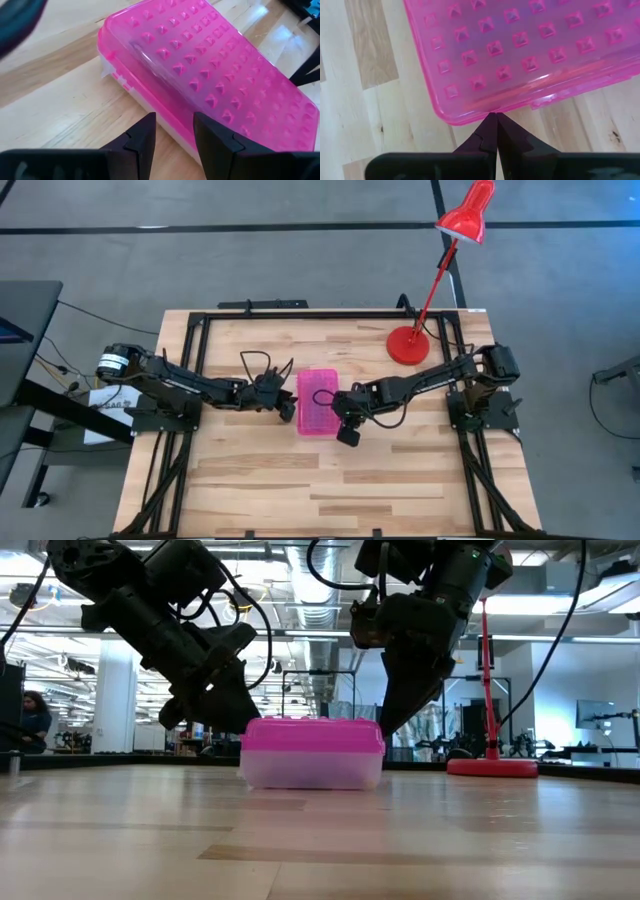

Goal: Pick & place school supplies into a supply box
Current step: Close the pink supply box

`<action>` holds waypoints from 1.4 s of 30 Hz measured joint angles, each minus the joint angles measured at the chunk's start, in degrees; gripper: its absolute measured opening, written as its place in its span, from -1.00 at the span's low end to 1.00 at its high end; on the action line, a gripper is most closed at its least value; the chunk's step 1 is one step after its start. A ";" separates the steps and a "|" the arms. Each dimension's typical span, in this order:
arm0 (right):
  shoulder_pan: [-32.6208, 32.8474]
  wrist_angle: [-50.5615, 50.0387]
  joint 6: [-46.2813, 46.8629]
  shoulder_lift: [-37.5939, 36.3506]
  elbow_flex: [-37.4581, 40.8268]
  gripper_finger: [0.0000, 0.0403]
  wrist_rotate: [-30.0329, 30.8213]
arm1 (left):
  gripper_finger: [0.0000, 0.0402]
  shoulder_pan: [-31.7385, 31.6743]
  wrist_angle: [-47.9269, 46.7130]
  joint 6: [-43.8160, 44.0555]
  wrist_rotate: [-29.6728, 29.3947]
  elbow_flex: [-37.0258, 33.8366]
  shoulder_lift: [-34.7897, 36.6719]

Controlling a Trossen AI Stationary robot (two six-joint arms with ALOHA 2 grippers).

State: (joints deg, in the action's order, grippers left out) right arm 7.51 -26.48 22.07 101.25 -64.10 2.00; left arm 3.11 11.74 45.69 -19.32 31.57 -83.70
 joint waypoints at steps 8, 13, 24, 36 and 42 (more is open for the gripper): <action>0.54 -0.02 0.41 0.00 0.00 -1.00 0.00 | -0.38 0.00 1.32 -0.95 0.01 0.00 -0.47; 0.85 -0.93 0.77 -0.08 -0.02 -1.00 0.27 | -0.38 -0.02 7.41 -0.69 1.32 0.06 -4.68; 1.30 -5.37 1.49 -0.11 -0.02 -1.00 1.53 | -0.38 0.79 11.30 0.44 2.67 0.20 -7.62; -0.51 -6.63 1.43 0.00 -0.02 -1.00 2.71 | -0.38 2.61 7.81 1.52 4.16 0.26 -7.85; -0.39 -6.29 1.44 0.00 -0.02 -1.00 2.58 | -0.38 2.73 7.98 1.52 3.66 0.26 -7.82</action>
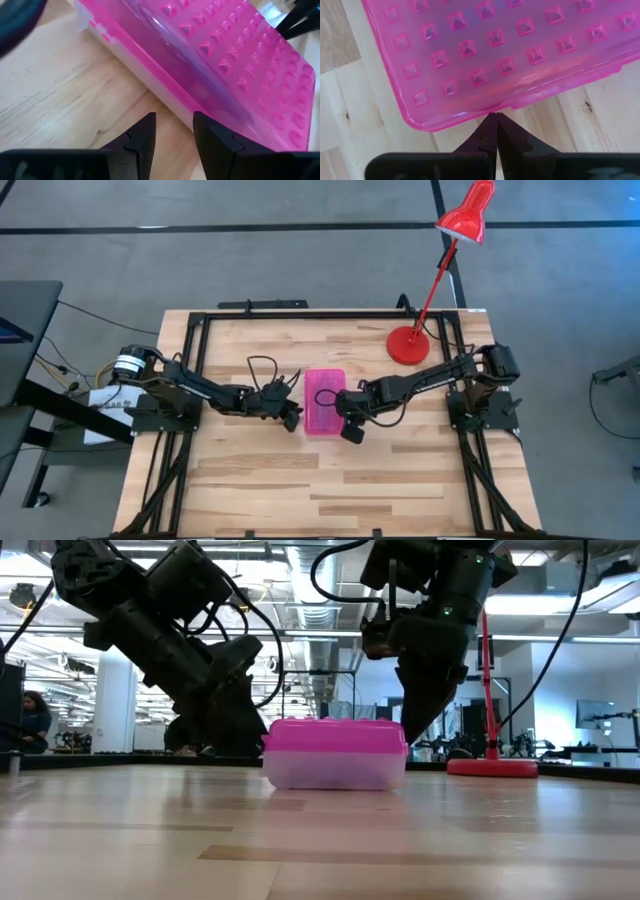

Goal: Pick & place school supplies into a supply box
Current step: Close the pink supply box, then return to Home Position

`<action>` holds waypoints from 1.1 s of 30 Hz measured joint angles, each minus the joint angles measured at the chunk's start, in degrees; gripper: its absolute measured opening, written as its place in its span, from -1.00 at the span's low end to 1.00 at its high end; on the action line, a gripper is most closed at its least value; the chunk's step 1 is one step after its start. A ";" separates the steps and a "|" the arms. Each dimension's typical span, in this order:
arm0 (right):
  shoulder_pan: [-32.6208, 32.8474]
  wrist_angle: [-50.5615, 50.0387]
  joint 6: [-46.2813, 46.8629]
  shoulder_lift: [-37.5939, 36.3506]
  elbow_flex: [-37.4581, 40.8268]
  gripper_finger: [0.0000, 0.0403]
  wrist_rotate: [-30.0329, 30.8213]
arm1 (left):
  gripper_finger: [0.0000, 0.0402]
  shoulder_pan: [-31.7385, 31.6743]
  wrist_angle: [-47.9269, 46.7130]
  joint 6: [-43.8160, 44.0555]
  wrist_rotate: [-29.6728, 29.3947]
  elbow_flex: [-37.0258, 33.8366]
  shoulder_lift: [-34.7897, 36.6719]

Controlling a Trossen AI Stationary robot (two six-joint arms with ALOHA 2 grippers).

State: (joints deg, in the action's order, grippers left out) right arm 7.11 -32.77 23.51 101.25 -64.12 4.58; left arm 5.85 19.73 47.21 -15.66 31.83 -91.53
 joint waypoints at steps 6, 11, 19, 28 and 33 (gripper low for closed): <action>0.00 -0.17 0.02 0.00 0.00 -1.00 0.00 | -0.38 -0.02 0.13 -0.01 -0.02 0.00 0.02; 0.04 -0.22 0.03 -0.09 0.02 -1.00 0.00 | -0.38 -0.02 0.15 0.03 0.05 0.00 0.04; 0.79 -5.69 -1.26 -4.85 0.09 -1.00 1.86 | -0.38 -0.07 0.55 0.39 3.71 0.79 0.48; 0.95 -5.10 -7.50 -17.81 0.07 -1.00 6.64 | -0.38 -0.86 -10.81 -10.37 3.17 8.83 9.65; -0.73 -6.12 -8.51 -23.18 0.07 -1.00 7.77 | -0.38 -1.70 -24.58 -15.82 -3.71 14.42 16.16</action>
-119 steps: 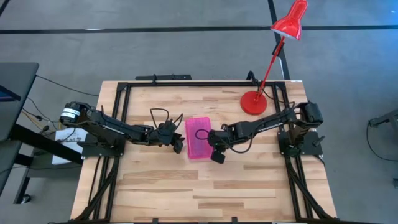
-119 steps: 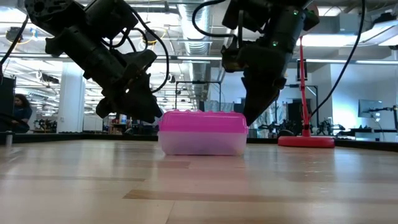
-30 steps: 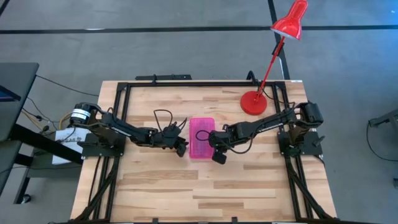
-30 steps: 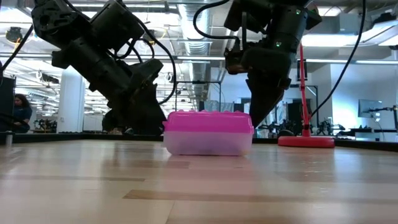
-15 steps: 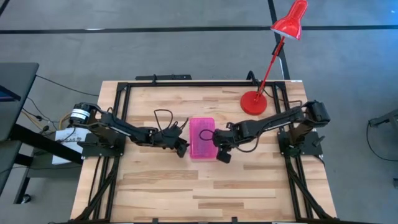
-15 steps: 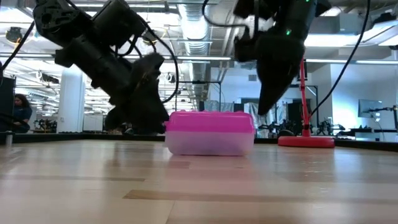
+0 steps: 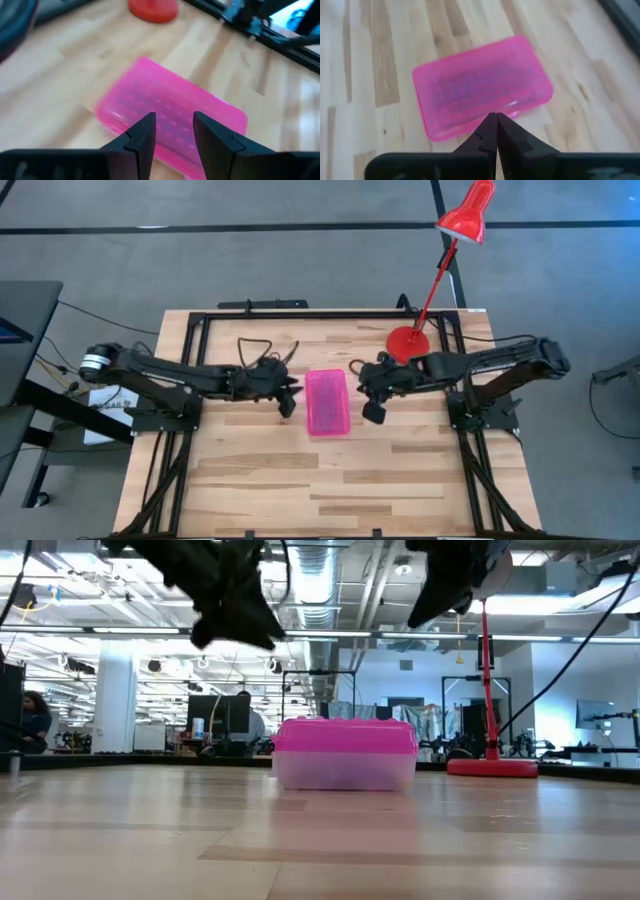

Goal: Pick & place school supplies into a supply box
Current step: Return to Home Position

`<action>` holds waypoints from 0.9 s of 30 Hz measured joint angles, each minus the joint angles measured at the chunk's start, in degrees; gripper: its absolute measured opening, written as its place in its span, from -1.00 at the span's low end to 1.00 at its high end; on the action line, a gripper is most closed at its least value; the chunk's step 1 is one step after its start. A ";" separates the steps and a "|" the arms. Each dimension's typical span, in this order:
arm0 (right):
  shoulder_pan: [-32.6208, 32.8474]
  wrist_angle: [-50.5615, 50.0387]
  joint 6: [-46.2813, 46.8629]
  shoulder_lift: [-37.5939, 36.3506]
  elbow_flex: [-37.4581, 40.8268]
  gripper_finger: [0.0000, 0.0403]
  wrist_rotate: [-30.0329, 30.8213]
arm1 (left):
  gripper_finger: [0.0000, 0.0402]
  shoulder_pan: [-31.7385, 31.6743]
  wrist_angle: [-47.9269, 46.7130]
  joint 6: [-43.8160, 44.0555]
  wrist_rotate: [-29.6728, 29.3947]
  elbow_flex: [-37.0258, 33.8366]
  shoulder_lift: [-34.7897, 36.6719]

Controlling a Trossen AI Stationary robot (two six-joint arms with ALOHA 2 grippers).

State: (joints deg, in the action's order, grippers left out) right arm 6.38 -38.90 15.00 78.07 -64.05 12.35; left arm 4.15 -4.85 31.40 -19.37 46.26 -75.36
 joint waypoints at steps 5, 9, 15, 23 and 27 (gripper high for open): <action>-0.01 3.34 -1.57 -4.27 0.04 -1.00 -0.17 | -0.38 -0.05 -5.39 -3.64 -3.05 4.41 5.94; 1.05 9.74 -4.04 -9.14 0.02 -1.00 -0.41 | -0.38 -0.05 -4.99 -8.61 -3.00 8.94 11.15; 2.00 9.92 -12.06 -17.77 -0.11 -1.00 3.26 | -0.38 -0.05 -8.13 -22.30 -2.53 12.51 17.91; 0.04 13.19 -9.12 -35.43 15.46 -1.00 5.52 | -0.38 1.49 -10.74 -24.37 -4.47 3.22 29.18; -0.07 20.67 -7.92 -45.05 25.47 -1.00 5.34 | -0.38 1.53 -4.76 -24.05 -4.39 -5.73 36.07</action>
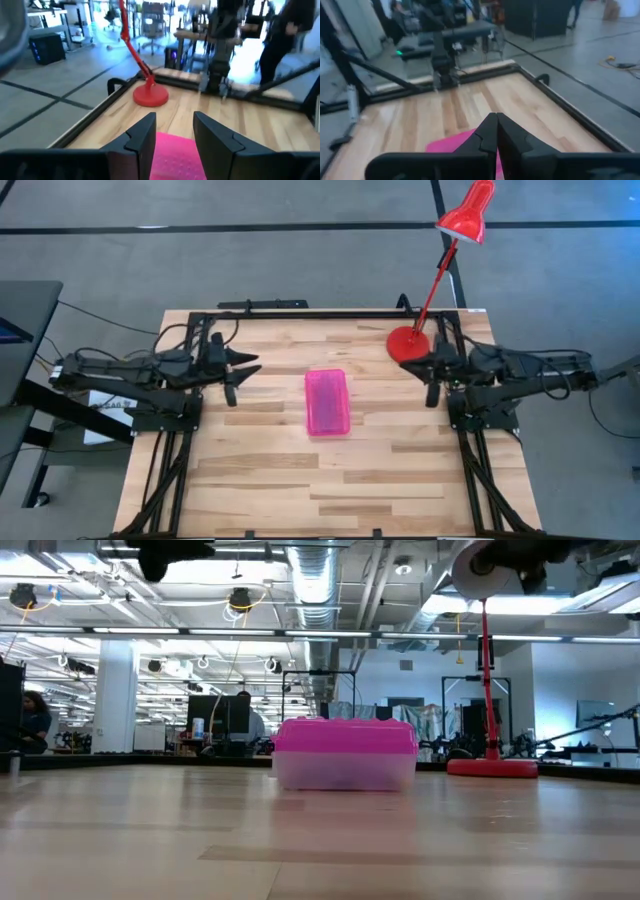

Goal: Pick & place school supplies into a supply box
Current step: Return to Home Position

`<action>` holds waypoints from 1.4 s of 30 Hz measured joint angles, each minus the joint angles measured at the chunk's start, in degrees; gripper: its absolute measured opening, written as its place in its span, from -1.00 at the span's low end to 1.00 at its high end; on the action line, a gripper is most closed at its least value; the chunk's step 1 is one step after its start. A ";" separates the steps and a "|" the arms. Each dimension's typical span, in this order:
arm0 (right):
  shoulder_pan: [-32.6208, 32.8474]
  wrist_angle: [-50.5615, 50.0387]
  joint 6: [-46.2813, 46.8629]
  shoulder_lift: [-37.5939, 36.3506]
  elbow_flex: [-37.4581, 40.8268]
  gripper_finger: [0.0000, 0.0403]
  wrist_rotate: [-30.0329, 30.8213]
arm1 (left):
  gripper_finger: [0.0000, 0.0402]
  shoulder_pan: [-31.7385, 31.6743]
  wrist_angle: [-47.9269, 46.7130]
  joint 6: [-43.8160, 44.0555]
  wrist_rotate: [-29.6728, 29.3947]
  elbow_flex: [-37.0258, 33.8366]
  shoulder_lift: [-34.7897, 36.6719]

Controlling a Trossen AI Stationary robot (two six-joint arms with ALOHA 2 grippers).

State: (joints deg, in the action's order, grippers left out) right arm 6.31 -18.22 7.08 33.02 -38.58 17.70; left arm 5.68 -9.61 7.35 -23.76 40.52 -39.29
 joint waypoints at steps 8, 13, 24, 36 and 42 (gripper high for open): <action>-0.04 3.51 4.98 -12.61 12.01 -1.00 -1.32 | -0.38 -0.06 16.43 6.55 0.90 -20.18 16.18; -0.11 4.42 7.78 -20.18 18.10 -1.00 -1.05 | -0.38 -0.03 18.18 12.15 0.39 -28.45 25.36; -1.58 5.94 13.79 -32.55 28.89 -1.00 -1.07 | -0.38 -0.05 19.17 16.55 -1.02 -38.39 39.25; -1.58 8.67 17.86 -32.87 34.26 -1.00 -1.12 | -0.38 -0.01 14.63 22.01 0.61 -39.92 38.96; -1.58 8.64 17.12 -32.84 34.28 -1.00 -0.92 | -0.38 -0.01 14.65 24.28 -0.09 -39.94 38.65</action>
State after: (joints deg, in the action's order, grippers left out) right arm 4.73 -9.58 24.19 0.18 -4.30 16.78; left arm 5.67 5.04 31.63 -23.86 0.58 -0.64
